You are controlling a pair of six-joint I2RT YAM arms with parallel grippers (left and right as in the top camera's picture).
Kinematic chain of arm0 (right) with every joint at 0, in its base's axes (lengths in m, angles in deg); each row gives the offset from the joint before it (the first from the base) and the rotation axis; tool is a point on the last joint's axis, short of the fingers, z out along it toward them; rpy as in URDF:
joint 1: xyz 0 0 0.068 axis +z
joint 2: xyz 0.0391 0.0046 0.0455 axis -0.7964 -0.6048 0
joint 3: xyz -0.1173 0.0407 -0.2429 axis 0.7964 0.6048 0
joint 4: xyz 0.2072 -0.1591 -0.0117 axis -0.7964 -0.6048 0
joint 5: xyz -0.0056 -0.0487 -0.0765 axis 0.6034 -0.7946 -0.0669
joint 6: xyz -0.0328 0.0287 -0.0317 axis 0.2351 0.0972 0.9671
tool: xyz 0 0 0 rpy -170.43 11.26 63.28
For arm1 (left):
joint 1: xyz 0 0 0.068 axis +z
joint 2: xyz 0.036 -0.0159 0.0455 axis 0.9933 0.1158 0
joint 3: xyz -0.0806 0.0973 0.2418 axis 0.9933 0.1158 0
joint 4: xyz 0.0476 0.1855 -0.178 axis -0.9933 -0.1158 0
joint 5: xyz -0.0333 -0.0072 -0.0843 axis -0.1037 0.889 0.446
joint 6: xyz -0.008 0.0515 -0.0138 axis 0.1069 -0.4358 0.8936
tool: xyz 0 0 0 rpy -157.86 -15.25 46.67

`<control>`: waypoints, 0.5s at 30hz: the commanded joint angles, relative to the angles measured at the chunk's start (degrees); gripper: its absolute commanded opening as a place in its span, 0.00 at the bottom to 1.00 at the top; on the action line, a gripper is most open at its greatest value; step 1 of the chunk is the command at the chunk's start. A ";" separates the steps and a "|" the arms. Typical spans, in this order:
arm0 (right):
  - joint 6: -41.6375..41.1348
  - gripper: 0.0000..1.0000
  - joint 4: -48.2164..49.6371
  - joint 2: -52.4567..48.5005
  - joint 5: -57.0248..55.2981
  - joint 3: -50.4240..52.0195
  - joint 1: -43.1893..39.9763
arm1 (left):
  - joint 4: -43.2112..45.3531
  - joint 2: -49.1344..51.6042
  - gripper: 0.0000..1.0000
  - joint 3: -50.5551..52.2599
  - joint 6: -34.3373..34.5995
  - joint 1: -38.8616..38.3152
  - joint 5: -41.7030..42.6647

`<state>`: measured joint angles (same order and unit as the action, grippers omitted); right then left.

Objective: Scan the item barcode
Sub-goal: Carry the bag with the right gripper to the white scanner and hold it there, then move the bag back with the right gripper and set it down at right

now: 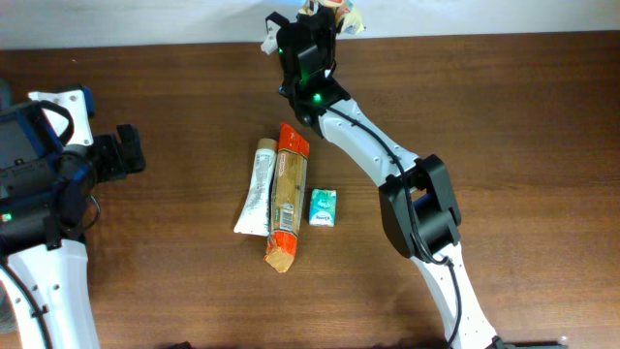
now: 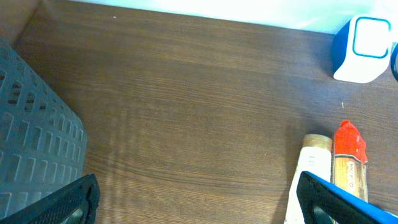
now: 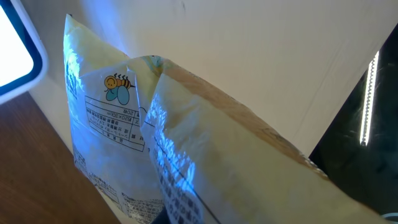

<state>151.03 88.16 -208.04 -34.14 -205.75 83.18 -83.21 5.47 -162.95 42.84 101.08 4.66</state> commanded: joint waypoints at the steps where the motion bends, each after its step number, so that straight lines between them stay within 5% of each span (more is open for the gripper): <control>1: -1.33 0.04 0.63 0.17 1.05 -0.66 -0.15 | 0.11 -0.35 0.99 -0.28 0.33 0.04 -0.42; 11: -14.40 0.04 -11.02 12.87 0.09 -0.68 0.81 | 0.11 -0.35 0.99 -0.28 0.33 0.04 -0.39; 15: -38.95 0.04 -42.86 26.43 6.75 -0.68 0.17 | 0.11 -0.35 0.99 -0.28 0.33 0.04 -0.42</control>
<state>131.18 58.45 -192.70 -31.80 -205.29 83.64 -83.28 5.47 -162.95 42.84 101.08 4.64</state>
